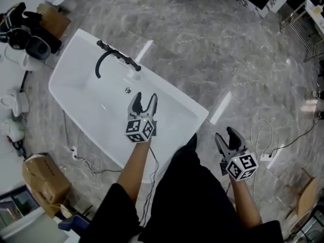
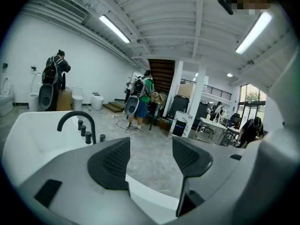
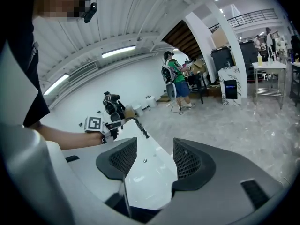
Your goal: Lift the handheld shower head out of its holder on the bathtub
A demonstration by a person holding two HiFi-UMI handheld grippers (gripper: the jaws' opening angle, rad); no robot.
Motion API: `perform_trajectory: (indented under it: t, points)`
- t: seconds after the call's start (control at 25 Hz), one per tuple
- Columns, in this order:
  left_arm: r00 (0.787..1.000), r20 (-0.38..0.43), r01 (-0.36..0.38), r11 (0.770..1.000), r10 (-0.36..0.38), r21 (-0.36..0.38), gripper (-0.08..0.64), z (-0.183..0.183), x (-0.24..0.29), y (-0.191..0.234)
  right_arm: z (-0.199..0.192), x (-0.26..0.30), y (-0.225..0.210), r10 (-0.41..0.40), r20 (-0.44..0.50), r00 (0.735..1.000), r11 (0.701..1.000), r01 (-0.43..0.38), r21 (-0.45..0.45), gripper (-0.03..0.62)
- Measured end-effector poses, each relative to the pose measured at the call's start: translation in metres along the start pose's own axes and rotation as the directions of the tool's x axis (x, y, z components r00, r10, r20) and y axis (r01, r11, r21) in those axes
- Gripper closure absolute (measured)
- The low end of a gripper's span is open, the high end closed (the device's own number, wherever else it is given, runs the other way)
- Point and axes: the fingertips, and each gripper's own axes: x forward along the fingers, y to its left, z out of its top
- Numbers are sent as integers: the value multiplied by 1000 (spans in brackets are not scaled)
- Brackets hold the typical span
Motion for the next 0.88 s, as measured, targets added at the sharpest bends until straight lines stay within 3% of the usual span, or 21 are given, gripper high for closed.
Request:
perform_trajectory:
  t: [0.2, 0.52, 0.88]
  points:
    - [997, -9, -80, 997, 80, -11, 299, -5, 24, 50, 5, 33, 6, 44, -25, 999, 999, -44, -12, 376]
    - [996, -67, -64, 998, 65, 16, 295, -43, 75, 89, 2, 88, 19, 102, -58, 993, 994, -103, -22, 376]
    - [983, -109, -152, 988, 149, -19, 293, -69, 120, 148, 5, 163, 41, 186, -141, 972, 976, -199, -87, 376]
